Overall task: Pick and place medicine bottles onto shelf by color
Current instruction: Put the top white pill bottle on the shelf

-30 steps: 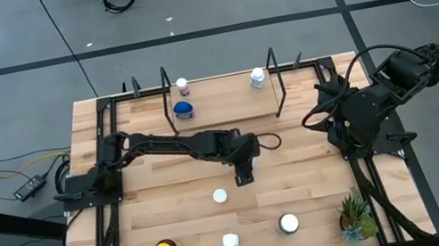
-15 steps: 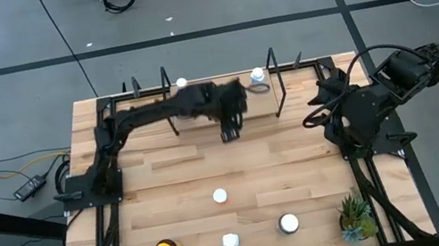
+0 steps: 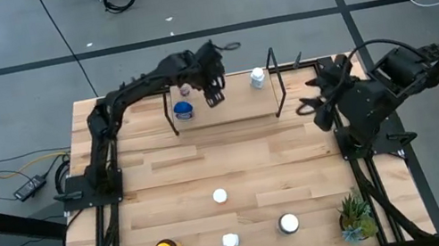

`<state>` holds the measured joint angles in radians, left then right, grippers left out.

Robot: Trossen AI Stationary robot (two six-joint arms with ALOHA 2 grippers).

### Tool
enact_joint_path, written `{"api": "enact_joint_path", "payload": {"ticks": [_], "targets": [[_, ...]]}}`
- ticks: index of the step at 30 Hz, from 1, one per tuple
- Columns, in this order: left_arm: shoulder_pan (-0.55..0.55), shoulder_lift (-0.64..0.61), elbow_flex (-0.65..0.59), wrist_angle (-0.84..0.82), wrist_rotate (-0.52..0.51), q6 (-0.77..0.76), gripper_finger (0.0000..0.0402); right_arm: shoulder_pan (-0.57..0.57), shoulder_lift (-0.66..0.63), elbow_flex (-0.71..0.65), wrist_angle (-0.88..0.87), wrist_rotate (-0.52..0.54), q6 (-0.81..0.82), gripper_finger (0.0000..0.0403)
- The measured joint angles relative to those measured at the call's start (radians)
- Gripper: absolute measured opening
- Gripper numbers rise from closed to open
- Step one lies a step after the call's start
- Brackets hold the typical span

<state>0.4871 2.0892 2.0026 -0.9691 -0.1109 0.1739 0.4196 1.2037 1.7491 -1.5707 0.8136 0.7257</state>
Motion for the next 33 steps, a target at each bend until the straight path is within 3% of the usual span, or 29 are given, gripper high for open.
{"api": "enact_joint_path", "payload": {"ticks": [6,13,21,33], "targets": [[0.042,0.000,0.000,-0.001,0.001,-0.105,0.0203,-0.123,0.000,0.000,0.000,0.005,-0.049,0.0231],[0.044,0.012,-0.002,0.007,0.001,-0.114,0.0211,-0.223,0.000,0.000,0.021,-0.021,-0.123,0.0231],[0.067,0.036,-0.051,0.015,-0.010,-0.290,0.0212,-0.254,0.000,0.000,0.035,-0.037,-0.154,0.0231],[0.077,0.050,-0.049,0.087,-0.067,-0.321,0.0214,-0.254,0.000,0.000,0.035,-0.041,-0.150,0.0231]]}}
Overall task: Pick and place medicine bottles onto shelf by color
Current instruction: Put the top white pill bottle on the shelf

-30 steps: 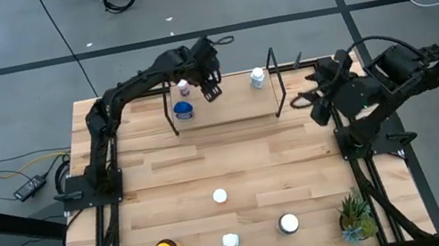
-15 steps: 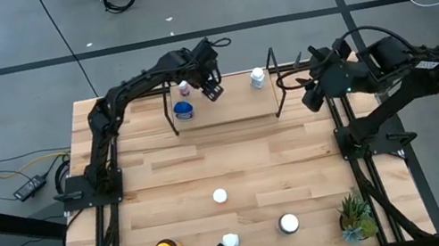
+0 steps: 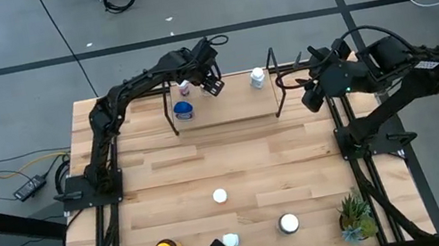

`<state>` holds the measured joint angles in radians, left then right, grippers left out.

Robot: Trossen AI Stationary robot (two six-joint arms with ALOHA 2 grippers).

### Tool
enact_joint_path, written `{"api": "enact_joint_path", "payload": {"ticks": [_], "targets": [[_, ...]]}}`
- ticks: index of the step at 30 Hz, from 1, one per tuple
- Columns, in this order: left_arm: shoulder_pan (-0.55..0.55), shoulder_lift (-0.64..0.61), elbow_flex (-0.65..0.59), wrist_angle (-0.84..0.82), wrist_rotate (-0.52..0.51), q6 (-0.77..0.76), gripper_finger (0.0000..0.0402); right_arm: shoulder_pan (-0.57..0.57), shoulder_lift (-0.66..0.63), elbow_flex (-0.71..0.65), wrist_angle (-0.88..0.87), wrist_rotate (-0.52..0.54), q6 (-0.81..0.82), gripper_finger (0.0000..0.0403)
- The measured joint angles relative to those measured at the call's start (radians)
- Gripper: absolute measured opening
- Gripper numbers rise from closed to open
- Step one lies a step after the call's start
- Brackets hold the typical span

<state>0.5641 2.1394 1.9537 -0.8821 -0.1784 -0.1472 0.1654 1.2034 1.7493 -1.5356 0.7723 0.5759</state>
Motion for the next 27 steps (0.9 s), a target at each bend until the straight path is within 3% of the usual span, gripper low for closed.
{"api": "enact_joint_path", "payload": {"ticks": [13,27], "targets": [[-0.001,0.024,0.005,0.003,-0.005,-0.053,0.0224,0.000,0.000,0.000,0.001,-0.003,0.004,0.0231],[0.006,0.023,0.005,-0.028,-0.011,-0.048,0.0281,0.000,0.000,0.000,0.001,0.005,0.003,0.0231]]}}
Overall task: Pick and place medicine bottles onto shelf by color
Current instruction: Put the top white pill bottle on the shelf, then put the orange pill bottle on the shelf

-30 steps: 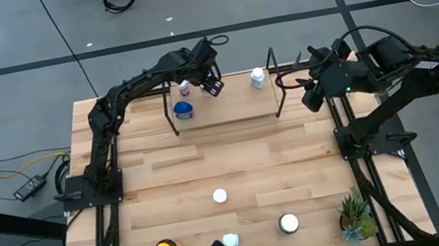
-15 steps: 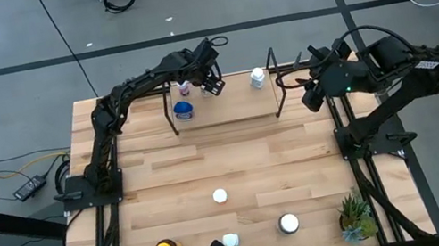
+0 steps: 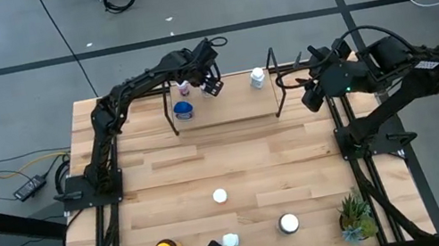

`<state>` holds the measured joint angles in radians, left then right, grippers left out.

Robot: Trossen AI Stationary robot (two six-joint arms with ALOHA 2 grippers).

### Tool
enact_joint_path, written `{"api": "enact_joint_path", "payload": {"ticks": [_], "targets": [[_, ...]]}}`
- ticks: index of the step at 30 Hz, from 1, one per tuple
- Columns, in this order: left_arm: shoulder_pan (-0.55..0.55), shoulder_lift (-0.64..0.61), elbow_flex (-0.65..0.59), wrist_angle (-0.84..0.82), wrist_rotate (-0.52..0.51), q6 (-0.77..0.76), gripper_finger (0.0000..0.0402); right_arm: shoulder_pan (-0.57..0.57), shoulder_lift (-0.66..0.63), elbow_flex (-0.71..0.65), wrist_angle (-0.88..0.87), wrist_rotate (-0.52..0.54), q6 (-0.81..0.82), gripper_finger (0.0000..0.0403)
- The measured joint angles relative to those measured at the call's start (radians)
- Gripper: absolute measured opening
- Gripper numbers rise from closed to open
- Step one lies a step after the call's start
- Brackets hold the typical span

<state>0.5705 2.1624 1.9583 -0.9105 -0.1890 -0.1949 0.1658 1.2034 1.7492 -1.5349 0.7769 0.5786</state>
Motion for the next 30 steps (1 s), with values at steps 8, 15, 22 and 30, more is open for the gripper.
{"api": "enact_joint_path", "payload": {"ticks": [8,15,22,30], "targets": [[-0.015,-0.048,0.000,-0.017,-0.002,0.027,0.0291,0.000,0.000,0.000,0.000,0.000,-0.007,0.0231],[-0.042,-0.094,0.000,-0.077,0.000,0.023,0.0291,0.000,0.000,0.000,-0.001,-0.010,-0.007,0.0231],[-0.120,-0.193,0.000,-0.084,0.015,0.025,0.0291,0.000,0.000,0.000,-0.001,-0.065,-0.051,0.0231],[-0.260,-0.336,0.001,-0.087,0.232,0.023,0.0291,0.000,0.000,0.000,0.032,-0.208,-0.168,0.0231]]}}
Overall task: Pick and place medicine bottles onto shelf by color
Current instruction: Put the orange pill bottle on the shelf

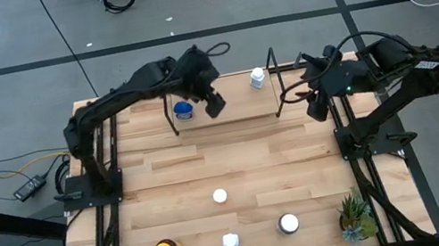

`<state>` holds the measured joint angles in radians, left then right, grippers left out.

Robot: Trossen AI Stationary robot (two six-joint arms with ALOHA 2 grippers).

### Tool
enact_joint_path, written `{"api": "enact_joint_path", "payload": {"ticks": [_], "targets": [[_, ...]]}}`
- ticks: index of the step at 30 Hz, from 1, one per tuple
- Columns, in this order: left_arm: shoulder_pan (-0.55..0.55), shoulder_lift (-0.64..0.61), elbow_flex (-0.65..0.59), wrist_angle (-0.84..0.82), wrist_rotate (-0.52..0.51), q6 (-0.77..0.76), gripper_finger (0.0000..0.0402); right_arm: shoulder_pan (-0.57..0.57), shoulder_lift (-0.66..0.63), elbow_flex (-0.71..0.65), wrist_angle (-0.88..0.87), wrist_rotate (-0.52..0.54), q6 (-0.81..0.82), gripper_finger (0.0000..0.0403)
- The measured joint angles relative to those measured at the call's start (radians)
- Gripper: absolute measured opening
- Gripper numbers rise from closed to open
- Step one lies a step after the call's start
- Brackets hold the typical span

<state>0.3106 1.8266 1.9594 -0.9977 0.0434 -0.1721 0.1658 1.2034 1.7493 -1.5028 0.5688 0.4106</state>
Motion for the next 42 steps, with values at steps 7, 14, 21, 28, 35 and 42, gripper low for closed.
{"api": "enact_joint_path", "payload": {"ticks": [7,14,21,28,35,42], "targets": [[-0.189,-0.053,0.000,-0.028,0.010,-0.042,0.0291,0.001,0.007,0.000,0.138,-0.163,0.046,0.0231],[-0.342,-0.039,-0.004,-0.056,0.007,-0.130,0.0291,0.066,0.044,0.000,0.073,-0.187,0.071,0.0231],[-0.402,-0.040,-0.003,-0.158,0.002,-0.180,0.0291,0.170,0.115,0.000,-0.053,-0.228,0.145,0.0231],[-0.479,-0.009,-0.004,-0.233,0.004,-0.173,0.0291,0.232,0.189,0.000,-0.055,-0.291,0.213,0.0231],[-0.528,0.093,-0.004,-0.250,0.002,-0.046,0.0291,0.264,0.207,0.000,-0.060,-0.200,0.208,0.0231],[-0.525,0.200,-0.005,-0.257,0.014,0.052,0.0291,0.359,0.193,0.000,-0.069,-0.146,0.230,0.0231]]}}
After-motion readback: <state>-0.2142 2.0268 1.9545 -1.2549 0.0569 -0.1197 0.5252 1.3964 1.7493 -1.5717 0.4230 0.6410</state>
